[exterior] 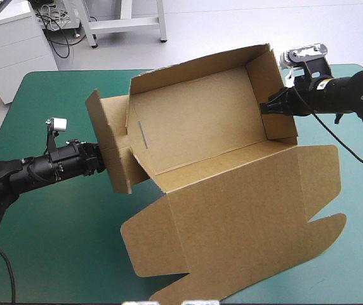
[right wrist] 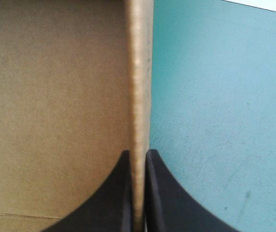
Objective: Fold the box
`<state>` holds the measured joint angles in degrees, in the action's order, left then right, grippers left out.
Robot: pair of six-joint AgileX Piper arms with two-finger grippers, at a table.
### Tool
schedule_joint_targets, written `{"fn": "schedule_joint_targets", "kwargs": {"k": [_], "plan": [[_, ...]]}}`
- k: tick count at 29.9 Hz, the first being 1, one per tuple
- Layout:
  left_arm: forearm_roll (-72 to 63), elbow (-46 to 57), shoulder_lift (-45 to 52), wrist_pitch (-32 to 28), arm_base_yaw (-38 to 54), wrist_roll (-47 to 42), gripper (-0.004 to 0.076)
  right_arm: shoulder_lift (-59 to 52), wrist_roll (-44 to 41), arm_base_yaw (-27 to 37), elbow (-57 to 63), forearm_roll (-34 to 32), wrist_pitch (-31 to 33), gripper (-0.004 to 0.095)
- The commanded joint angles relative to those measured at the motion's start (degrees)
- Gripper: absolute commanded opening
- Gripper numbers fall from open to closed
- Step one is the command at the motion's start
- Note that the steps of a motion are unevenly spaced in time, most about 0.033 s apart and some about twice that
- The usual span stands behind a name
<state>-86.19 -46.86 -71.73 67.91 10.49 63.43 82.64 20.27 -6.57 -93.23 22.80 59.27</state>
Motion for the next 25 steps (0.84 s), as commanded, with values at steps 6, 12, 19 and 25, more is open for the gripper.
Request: {"fn": "schedule_joint_targets", "kwargs": {"k": [6,12,19,25], "plan": [[-8.3,-7.4,1.3,6.9,-5.4,0.1,0.0501,-2.0,-2.9,-2.1,-1.4,-0.1,-4.8,-0.002],[-8.5,-9.9,1.3,6.9,-8.6,0.1,0.0517,-2.0,-3.5,-3.2,-1.4,-0.2,-5.9,-0.0019],[-12.4,-10.3,1.3,6.9,-8.6,0.1,0.0517,-2.0,-5.1,-3.2,-1.4,-0.5,-7.3,-0.0017],[-13.0,-10.3,1.3,6.9,-9.7,-0.4,0.0517,-2.0,-5.8,-3.2,-1.4,-0.7,-8.2,-0.0016]]}}
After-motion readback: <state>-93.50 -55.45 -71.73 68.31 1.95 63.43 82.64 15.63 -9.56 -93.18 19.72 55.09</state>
